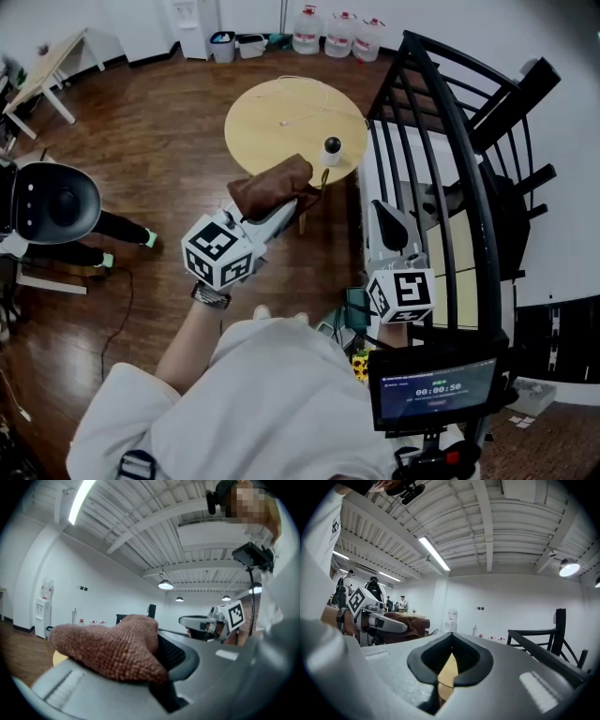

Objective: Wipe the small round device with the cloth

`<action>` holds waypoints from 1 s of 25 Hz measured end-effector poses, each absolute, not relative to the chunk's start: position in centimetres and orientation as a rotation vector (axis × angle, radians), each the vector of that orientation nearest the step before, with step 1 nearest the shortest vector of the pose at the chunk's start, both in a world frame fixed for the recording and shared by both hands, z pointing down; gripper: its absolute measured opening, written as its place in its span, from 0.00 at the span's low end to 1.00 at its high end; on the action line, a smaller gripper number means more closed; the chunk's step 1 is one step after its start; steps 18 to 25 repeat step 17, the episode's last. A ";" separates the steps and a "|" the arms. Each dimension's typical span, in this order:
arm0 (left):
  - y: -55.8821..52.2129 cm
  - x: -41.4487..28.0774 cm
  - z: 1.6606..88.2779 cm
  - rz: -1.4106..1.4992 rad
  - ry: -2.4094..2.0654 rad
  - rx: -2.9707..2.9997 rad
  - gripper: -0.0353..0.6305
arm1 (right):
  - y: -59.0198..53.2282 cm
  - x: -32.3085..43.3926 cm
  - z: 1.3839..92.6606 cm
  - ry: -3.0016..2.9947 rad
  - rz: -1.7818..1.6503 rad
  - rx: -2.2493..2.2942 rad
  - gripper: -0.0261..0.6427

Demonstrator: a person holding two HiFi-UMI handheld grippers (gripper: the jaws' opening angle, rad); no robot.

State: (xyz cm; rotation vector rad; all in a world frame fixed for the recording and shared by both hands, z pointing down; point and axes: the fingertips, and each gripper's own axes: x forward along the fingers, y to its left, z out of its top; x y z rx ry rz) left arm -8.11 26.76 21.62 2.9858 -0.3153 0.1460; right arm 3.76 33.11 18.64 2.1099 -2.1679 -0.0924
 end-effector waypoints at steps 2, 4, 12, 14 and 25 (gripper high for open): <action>26.7 -7.9 21.7 0.145 -0.312 2.985 0.11 | 33.0 3.8 18.8 -2.167 -0.092 2.107 0.04; 26.7 -7.7 21.6 0.143 -0.310 2.984 0.11 | 33.0 4.0 18.8 -2.168 -0.091 2.104 0.04; 26.7 -7.3 21.7 0.142 -0.287 2.989 0.11 | 32.6 4.0 19.1 -2.169 -0.092 2.101 0.04; 26.8 -7.2 21.7 0.145 -0.286 2.990 0.11 | 32.6 4.1 19.2 -2.169 -0.093 2.098 0.04; 26.9 -7.2 21.7 0.148 -0.285 2.991 0.11 | 32.6 4.1 19.3 -2.166 -0.092 2.094 0.04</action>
